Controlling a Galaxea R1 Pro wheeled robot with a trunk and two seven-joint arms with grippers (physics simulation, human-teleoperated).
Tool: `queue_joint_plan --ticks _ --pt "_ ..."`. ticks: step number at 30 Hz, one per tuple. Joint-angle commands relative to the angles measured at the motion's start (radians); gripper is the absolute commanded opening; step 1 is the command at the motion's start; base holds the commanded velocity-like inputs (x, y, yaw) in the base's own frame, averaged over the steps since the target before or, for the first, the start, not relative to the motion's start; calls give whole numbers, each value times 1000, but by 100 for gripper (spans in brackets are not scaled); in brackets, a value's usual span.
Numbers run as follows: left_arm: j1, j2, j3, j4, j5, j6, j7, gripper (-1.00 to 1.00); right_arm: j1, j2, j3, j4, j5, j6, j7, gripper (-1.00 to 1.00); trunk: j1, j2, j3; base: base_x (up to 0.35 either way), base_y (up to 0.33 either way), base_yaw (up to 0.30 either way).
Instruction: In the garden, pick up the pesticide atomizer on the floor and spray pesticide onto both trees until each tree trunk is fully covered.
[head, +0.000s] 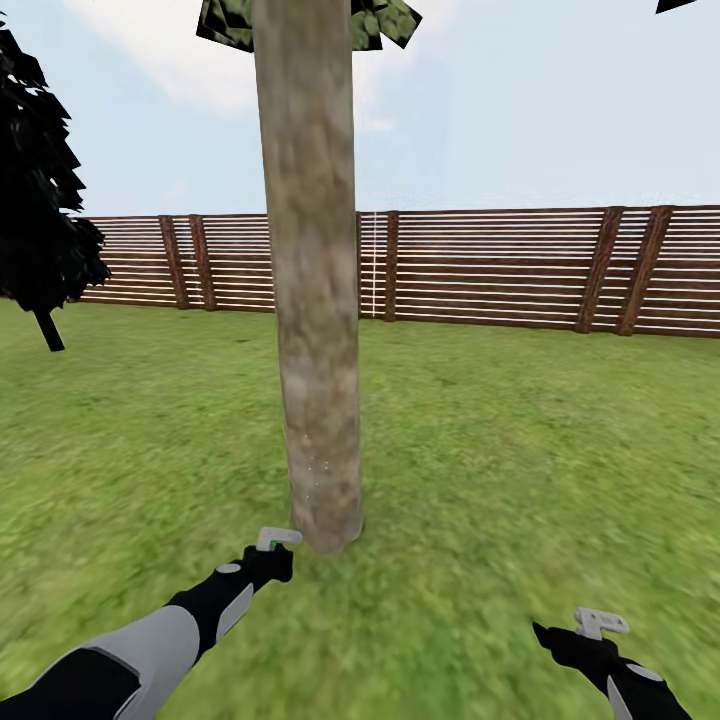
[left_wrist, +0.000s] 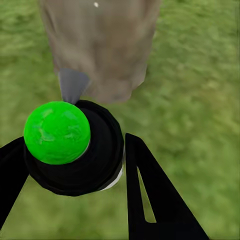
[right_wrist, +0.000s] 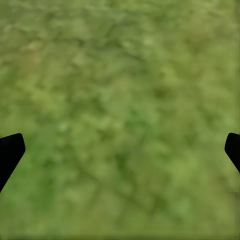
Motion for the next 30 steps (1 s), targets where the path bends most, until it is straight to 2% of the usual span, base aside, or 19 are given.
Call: queue_joint_plan --ticks 1,8,11,13,15,16,18,25,28,30 --pt "0 -1 0 0 -2 0 0 -100 0 0 0 0 0 0 0 100 0 0 0 0 0 0" --pt "1 -5 -2 -1 -6 2 1 -100 0 0 0 0 0 0 0 100 0 0 0 0 0 0" --pt "0 -21 -3 -1 -7 2 1 -100 0 0 0 0 0 0 0 100 0 0 0 0 0 0" --pt "1 -26 -3 0 -34 2 -1 -100 0 0 0 0 0 0 0 100 0 0 0 0 0 0" --pt "0 -29 -2 -1 -100 5 -1 -100 0 0 0 0 0 0 0 100 0 0 0 0 0 0" --pt "0 -36 1 -3 -152 45 -1 -100 0 0 0 0 0 0 0 100 0 0 0 0 0 0" --pt "0 -41 2 -41 -183 138 0 -100 0 0 0 0 0 0 0 100 0 0 0 0 0 0" --pt "0 -38 3 -279 -194 379 -2 -100 0 0 0 0 0 0 0 100 0 0 0 0 0 0" --pt "0 -37 4 -347 -194 448 -4 -100 0 0 -1 0 -1 0 0 100 0 0 0 0 0 0" --pt "0 -34 4 -362 -193 459 -5 -100 0 0 -1 0 -1 0 0 100 0 0 0 0 0 0"
